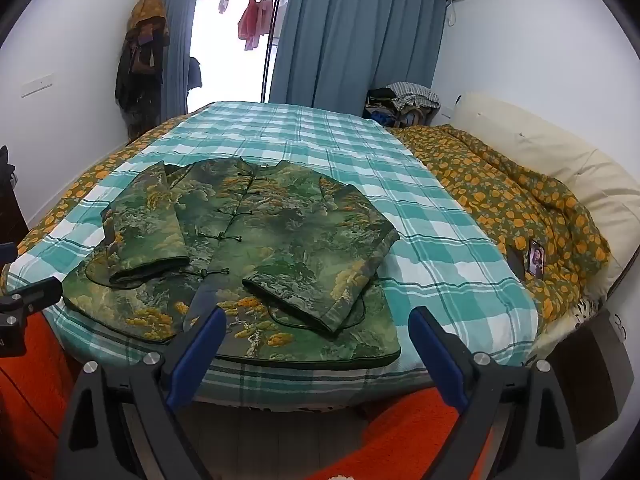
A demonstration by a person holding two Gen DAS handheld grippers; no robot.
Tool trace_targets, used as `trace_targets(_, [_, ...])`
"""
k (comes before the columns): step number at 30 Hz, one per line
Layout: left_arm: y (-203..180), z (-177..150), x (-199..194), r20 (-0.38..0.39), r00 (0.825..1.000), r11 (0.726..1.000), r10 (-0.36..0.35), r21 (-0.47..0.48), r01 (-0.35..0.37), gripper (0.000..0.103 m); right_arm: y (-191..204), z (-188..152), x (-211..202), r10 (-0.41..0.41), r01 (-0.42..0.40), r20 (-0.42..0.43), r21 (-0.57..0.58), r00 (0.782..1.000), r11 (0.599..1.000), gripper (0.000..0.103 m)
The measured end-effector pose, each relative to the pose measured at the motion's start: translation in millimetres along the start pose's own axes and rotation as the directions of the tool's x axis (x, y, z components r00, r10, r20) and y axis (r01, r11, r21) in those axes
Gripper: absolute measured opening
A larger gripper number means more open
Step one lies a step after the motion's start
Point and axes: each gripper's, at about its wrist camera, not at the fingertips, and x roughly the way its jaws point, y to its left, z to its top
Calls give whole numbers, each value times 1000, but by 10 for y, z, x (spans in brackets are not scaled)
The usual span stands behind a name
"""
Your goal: Fold large clothes
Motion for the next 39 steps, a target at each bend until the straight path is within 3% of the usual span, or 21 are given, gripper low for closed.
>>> trace_targets(39, [-150, -98, 156, -43, 999, 1000, 6, 29, -5, 102, 55, -21, 119, 12, -12, -9, 13, 1000, 1000, 94])
